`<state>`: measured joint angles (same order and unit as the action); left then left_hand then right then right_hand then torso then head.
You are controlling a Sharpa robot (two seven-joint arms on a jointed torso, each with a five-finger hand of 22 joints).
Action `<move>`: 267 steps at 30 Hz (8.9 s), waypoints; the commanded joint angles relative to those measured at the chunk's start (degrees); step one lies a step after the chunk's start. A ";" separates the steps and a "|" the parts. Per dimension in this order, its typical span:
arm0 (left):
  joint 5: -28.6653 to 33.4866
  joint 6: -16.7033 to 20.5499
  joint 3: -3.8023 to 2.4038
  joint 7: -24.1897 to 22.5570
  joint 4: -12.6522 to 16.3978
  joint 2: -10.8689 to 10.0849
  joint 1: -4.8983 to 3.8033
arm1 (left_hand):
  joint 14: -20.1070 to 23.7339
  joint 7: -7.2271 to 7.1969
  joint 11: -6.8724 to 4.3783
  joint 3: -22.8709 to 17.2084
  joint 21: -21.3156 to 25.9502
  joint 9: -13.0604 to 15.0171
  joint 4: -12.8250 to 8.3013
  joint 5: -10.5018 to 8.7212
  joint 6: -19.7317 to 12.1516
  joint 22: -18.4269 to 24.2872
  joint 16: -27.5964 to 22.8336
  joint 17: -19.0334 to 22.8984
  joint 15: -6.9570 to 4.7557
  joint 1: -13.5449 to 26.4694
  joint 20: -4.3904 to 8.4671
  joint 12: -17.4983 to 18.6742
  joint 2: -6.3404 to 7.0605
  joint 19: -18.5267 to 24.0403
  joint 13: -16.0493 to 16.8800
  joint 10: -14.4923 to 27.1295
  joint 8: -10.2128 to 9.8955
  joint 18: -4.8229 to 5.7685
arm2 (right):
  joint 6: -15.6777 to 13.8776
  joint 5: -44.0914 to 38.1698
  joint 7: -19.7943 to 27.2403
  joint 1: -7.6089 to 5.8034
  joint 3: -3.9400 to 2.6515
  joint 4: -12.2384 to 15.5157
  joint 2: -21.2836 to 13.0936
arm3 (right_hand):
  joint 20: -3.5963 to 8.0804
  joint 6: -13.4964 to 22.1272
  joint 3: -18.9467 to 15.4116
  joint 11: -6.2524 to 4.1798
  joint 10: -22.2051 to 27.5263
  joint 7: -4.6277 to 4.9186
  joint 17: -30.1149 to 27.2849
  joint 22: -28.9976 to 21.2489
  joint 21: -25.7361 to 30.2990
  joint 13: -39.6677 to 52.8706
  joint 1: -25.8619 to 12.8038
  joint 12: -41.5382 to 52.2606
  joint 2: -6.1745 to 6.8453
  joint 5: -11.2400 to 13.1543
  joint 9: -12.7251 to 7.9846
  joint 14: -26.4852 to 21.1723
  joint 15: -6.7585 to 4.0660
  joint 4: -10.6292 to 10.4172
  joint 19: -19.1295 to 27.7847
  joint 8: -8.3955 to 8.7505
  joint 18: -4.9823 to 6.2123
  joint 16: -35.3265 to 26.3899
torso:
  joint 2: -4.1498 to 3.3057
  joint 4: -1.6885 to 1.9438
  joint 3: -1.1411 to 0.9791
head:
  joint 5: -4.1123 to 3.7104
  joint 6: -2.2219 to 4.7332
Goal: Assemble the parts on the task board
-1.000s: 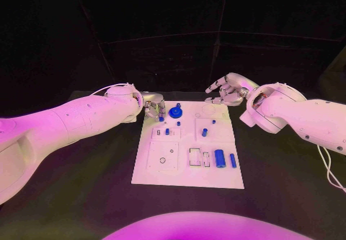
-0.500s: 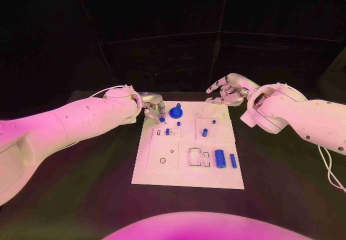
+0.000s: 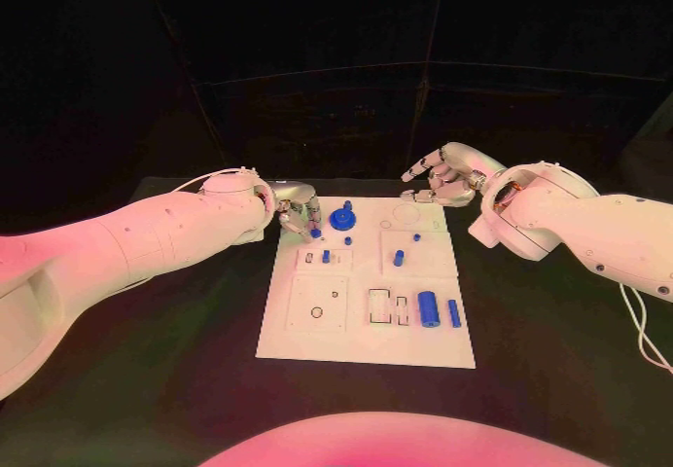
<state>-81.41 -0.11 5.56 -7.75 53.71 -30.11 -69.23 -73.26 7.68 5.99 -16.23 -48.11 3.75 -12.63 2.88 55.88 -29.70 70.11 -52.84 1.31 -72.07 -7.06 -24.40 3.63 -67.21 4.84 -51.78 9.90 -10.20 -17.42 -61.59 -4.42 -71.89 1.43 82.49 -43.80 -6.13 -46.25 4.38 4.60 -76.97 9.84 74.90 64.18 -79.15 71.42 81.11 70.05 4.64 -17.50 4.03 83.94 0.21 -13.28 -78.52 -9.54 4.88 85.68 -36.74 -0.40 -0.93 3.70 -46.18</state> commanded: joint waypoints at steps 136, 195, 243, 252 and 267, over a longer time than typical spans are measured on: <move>-7.29 3.38 0.31 -3.19 0.11 0.30 0.51 | 3.95 -1.13 1.85 1.56 -3.21 0.03 0.06 -0.12 0.36 -3.67 3.50 9.32 1.69 -5.24 -1.59 -5.08 0.05 2.78 -0.43 11.11 -6.11 -0.33 | 1.39 -0.14 -0.24 -0.10 -0.02 -0.72 0.50 | 0.10 -0.57 -0.22 -0.08 0.01 -0.09 6.37 -0.04 0.37 0.16 -0.13 0.44 -0.84 -0.42 -0.06 4.09 -0.20 0.13 0.33 -0.50 0.07 -0.37 | 0.01 -0.02 0.03 | -0.75 -0.14; -7.86 4.01 0.33 -1.60 0.42 0.26 0.49 | -0.68 -2.20 -1.06 -0.48 -6.65 1.94 -1.93 -0.16 12.61 -7.88 9.21 1.89 -0.63 -4.33 0.46 -17.01 -0.88 0.37 3.03 5.13 -2.49 0.15 | 1.50 -0.15 -0.44 -0.10 -0.02 -0.62 0.42 | 0.11 -0.73 -0.28 -0.11 0.03 -0.13 6.33 -0.13 0.42 0.15 -0.20 0.46 -0.91 -0.45 -0.04 4.08 -0.22 0.13 0.36 -0.65 0.08 -0.41 | 0.02 -0.02 0.03 | -0.49 -0.30; -9.79 4.90 0.37 1.23 2.10 -0.12 1.23 | -5.96 -5.87 -3.17 8.93 -5.09 14.36 -2.40 -0.08 14.66 -8.25 15.78 -11.97 -2.16 -2.32 1.82 -31.88 -0.32 0.05 9.98 6.73 6.97 0.20 | 1.72 -0.31 -0.48 -0.10 -0.02 -0.56 0.28 | 0.13 -1.16 -0.32 -0.17 0.02 -0.21 6.29 -0.13 0.43 0.19 -0.19 0.53 -0.97 -0.47 0.03 4.07 -0.25 0.17 0.35 -0.94 0.08 -0.44 | -0.03 -0.04 0.02 | -0.14 -0.09; -9.80 4.97 0.37 1.36 2.70 -0.44 1.27 | -6.12 -6.21 -3.36 9.70 -4.88 17.48 -2.58 -0.06 13.75 -8.43 16.11 -12.59 -2.30 -2.22 1.95 -33.18 -0.78 -0.13 10.35 6.75 9.21 0.22 | 1.78 -0.31 -0.49 -0.10 -0.02 -0.58 0.28 | 0.13 -1.16 -0.32 -0.17 0.02 -0.21 6.29 -0.13 0.43 0.19 -0.19 0.53 -0.97 -0.47 0.03 4.07 -0.25 0.17 0.35 -0.94 0.08 -0.44 | -0.01 -0.04 0.04 | -0.11 -0.13; -9.80 4.91 0.37 1.51 3.67 -1.19 1.28 | -6.23 -6.56 -3.40 10.61 -4.34 21.49 -2.42 0.90 12.06 -8.40 16.38 -13.01 -2.32 -0.97 1.97 -34.24 -0.97 -0.22 10.46 6.95 11.64 0.18 | 2.03 -0.38 -0.55 -0.10 -0.02 -0.59 0.28 | 0.15 -1.33 -0.32 -0.20 0.06 -0.25 6.24 -0.15 0.45 0.15 -0.19 0.50 -1.03 -0.51 0.05 4.06 -0.28 0.18 0.35 -1.06 0.09 -0.48 | 0.00 -0.03 0.06 | -0.06 -0.14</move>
<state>-90.24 7.09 5.53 -6.73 57.22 -31.30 -68.60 -79.05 1.21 2.76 -5.99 -52.79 25.18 -15.01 3.59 68.25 -38.15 86.27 -65.86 -1.01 -73.52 -5.31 -58.52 2.61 -67.31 15.22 -45.04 21.35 -10.22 -15.81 -61.72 -5.06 -71.89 1.45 81.77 -43.51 -6.13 -47.25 4.37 4.60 -76.97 9.60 74.94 64.10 -78.93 71.54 81.05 70.26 4.12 -17.68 4.02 83.94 0.21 -13.26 -78.52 -10.29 4.88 85.48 -36.74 -0.43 -0.88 3.63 -46.34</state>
